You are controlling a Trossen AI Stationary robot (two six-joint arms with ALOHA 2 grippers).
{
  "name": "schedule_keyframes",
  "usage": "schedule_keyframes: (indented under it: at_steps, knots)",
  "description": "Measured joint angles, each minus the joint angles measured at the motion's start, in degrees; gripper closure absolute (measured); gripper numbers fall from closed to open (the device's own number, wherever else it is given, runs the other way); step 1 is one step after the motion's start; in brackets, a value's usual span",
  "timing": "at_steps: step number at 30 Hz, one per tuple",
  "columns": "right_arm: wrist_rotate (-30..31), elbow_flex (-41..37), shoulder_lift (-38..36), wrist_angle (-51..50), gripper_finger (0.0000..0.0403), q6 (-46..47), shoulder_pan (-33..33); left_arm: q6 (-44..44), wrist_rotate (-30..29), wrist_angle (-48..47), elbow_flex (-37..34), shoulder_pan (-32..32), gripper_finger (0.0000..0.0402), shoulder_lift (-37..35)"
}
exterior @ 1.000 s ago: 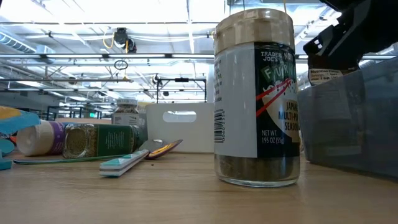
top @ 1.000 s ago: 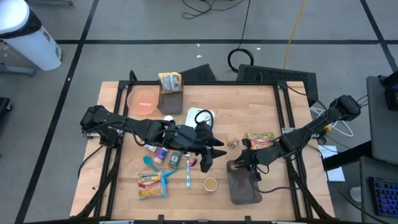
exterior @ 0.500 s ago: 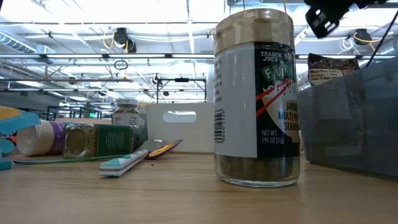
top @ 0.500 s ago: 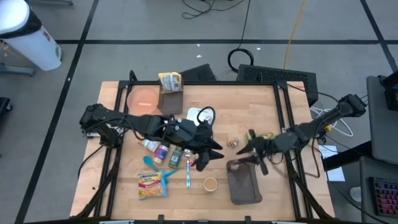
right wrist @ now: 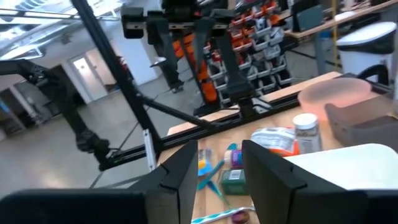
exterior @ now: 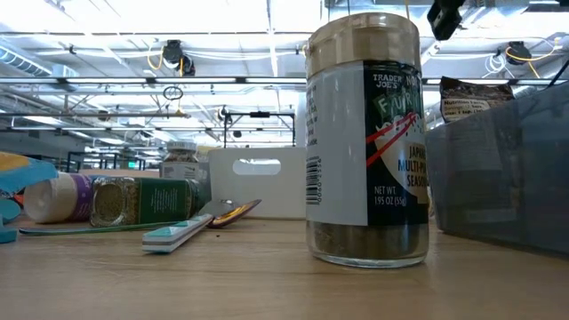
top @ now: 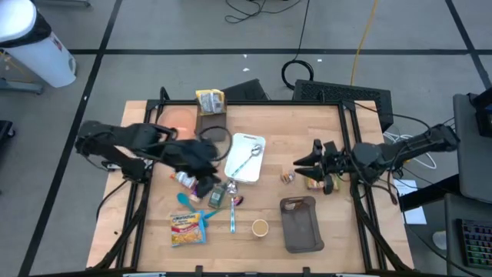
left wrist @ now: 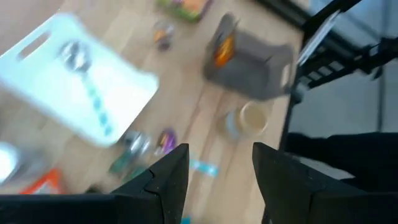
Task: Pick & Place Food Item
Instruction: Put the blue baby spoon into the white bin
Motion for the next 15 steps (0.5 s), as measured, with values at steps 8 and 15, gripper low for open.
schedule_keyframes:
  at_steps: [8, 15]
  knots:
    - [1.5, 0.0, 2.5, 0.1, 0.0275, 4.9, -3.8, -12.3, -6.9, -16.6, 0.0, -5.9, 0.0215, -3.0]
    - [1.1, 0.0, 8.2, 5.6, 0.0241, 9.0, -6.7, -22.9, -14.2, -23.7, 0.0, -12.4, 0.0215, -2.9]
